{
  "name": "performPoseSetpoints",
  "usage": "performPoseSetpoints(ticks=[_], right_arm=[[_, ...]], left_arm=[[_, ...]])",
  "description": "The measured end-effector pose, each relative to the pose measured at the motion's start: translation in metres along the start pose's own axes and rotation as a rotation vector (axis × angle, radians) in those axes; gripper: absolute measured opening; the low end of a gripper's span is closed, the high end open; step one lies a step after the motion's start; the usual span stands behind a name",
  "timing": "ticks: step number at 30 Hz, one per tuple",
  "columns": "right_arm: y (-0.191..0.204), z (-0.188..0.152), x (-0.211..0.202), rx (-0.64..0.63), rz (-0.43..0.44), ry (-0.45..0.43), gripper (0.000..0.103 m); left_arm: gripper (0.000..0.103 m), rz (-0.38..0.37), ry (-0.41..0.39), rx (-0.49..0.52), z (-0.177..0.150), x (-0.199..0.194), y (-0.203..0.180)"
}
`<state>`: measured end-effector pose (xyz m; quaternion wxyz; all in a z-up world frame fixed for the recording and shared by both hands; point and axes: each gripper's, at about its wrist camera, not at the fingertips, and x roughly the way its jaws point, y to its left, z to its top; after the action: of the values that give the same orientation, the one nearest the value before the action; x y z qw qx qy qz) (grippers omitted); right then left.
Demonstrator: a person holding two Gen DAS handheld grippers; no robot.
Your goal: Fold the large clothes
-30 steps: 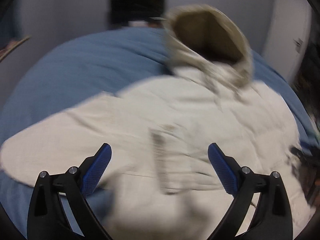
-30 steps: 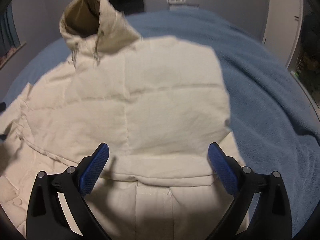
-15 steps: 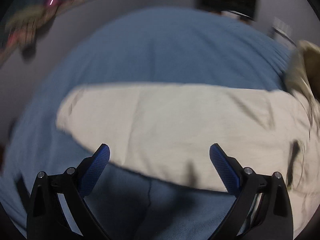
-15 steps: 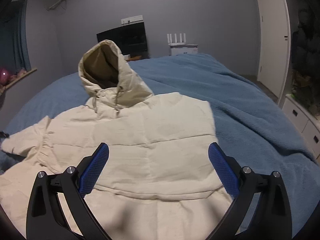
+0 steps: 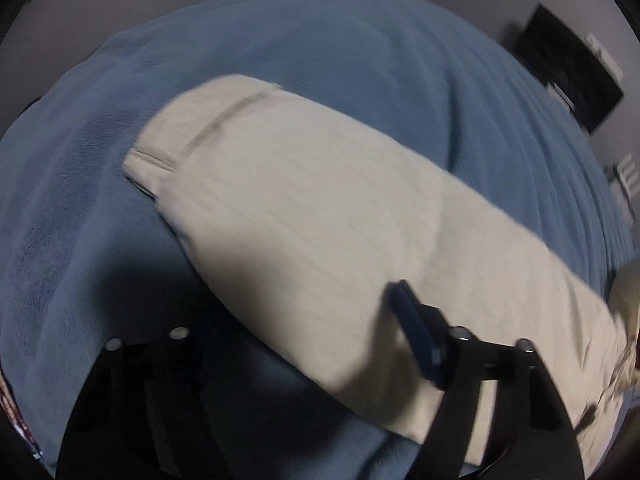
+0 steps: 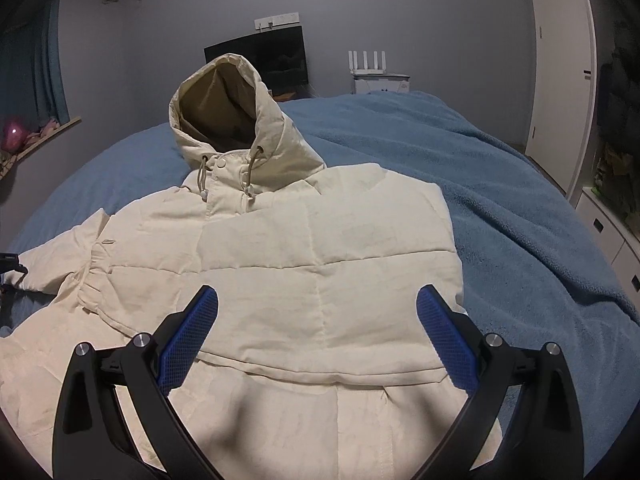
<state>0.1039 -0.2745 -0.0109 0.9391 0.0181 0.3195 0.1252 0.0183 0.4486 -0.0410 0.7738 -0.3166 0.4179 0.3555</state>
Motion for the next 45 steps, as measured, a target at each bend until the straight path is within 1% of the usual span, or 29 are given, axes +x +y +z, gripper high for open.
performPoseSetpoints(ticks=[2, 4, 5, 6, 8, 9, 11, 12, 14, 16, 18, 19, 21, 22, 24, 26, 27, 30, 33, 34, 36, 37, 39, 40, 42, 44, 45], right_arm=[[0.0, 0.0, 0.003, 0.0, -0.001, 0.006, 0.095], [0.002, 0.0, 0.004, -0.008, -0.002, 0.004, 0.095], [0.004, 0.0, 0.004, -0.017, -0.002, 0.003, 0.095], [0.006, -0.001, 0.004, -0.025, -0.002, 0.002, 0.095], [0.008, -0.001, 0.004, -0.037, -0.002, 0.0, 0.095], [0.009, -0.002, 0.005, -0.042, -0.002, 0.002, 0.095], [0.009, -0.003, 0.005, -0.043, -0.004, 0.006, 0.095], [0.008, -0.002, 0.006, -0.04, -0.005, 0.007, 0.095], [0.006, -0.002, 0.006, -0.031, -0.011, 0.012, 0.095], [0.005, -0.002, 0.007, -0.024, -0.016, 0.019, 0.095], [0.003, -0.002, 0.008, -0.016, -0.017, 0.022, 0.095], [0.002, -0.002, 0.008, -0.013, -0.018, 0.021, 0.095], [0.0, -0.002, 0.006, -0.007, -0.017, 0.016, 0.095], [-0.001, -0.001, 0.005, -0.005, -0.017, 0.013, 0.096], [-0.003, 0.001, 0.004, -0.001, -0.019, 0.008, 0.095], [-0.006, 0.003, 0.002, 0.008, -0.021, 0.003, 0.095], [-0.007, 0.004, 0.001, 0.012, -0.022, 0.001, 0.095], [-0.011, 0.007, -0.003, 0.028, -0.022, -0.011, 0.095], [-0.017, 0.011, -0.006, 0.049, -0.017, -0.021, 0.095], [-0.018, 0.012, -0.007, 0.053, -0.017, -0.023, 0.095], [-0.021, 0.013, -0.008, 0.064, -0.02, -0.025, 0.095], [-0.023, 0.014, -0.008, 0.069, -0.022, -0.026, 0.095], [-0.027, 0.015, -0.007, 0.087, -0.026, -0.024, 0.095], [-0.031, 0.015, -0.007, 0.101, -0.027, -0.023, 0.095], [-0.037, 0.015, -0.007, 0.127, -0.026, -0.02, 0.095], [-0.043, 0.014, -0.005, 0.153, -0.026, -0.014, 0.095], [-0.046, 0.014, -0.005, 0.162, -0.026, -0.012, 0.095]], left_arm=[[0.024, -0.031, -0.04, -0.025, -0.001, -0.005, 0.003], [0.012, -0.025, -0.098, 0.004, 0.0, -0.02, -0.005], [0.009, -0.017, -0.128, 0.027, 0.002, -0.027, -0.009], [0.009, -0.013, -0.169, 0.06, 0.003, -0.036, -0.016], [0.008, -0.034, -0.27, 0.131, -0.001, -0.065, -0.035], [0.008, -0.071, -0.323, 0.166, -0.006, -0.083, -0.045], [0.008, -0.126, -0.402, 0.222, -0.016, -0.114, -0.061], [0.008, -0.146, -0.43, 0.245, -0.019, -0.124, -0.071], [0.007, -0.211, -0.502, 0.319, -0.034, -0.156, -0.1], [0.007, -0.287, -0.565, 0.412, -0.056, -0.189, -0.14], [0.007, -0.331, -0.621, 0.509, -0.072, -0.216, -0.166], [0.007, -0.361, -0.655, 0.573, -0.088, -0.233, -0.188], [0.007, -0.41, -0.693, 0.654, -0.11, -0.257, -0.218], [0.007, -0.448, -0.706, 0.702, -0.123, -0.271, -0.236], [0.007, -0.498, -0.711, 0.767, -0.146, -0.286, -0.262], [0.007, -0.568, -0.693, 0.833, -0.169, -0.298, -0.291], [0.007, -0.59, -0.687, 0.854, -0.18, -0.3, -0.297], [0.007, -0.64, -0.656, 0.938, -0.218, -0.3, -0.332], [0.007, -0.685, -0.599, 1.003, -0.254, -0.292, -0.361], [0.007, -0.69, -0.587, 1.022, -0.264, -0.289, -0.365], [0.007, -0.69, -0.552, 1.084, -0.292, -0.275, -0.383], [0.006, -0.685, -0.535, 1.1, -0.298, -0.264, -0.392], [0.006, -0.688, -0.465, 1.119, -0.307, -0.242, -0.403], [0.006, -0.692, -0.406, 1.123, -0.315, -0.227, -0.409], [0.005, -0.685, -0.349, 1.128, -0.317, -0.207, -0.409], [0.005, -0.669, -0.27, 1.13, -0.324, -0.182, -0.41], [0.005, -0.666, -0.247, 1.127, -0.324, -0.177, -0.409]])
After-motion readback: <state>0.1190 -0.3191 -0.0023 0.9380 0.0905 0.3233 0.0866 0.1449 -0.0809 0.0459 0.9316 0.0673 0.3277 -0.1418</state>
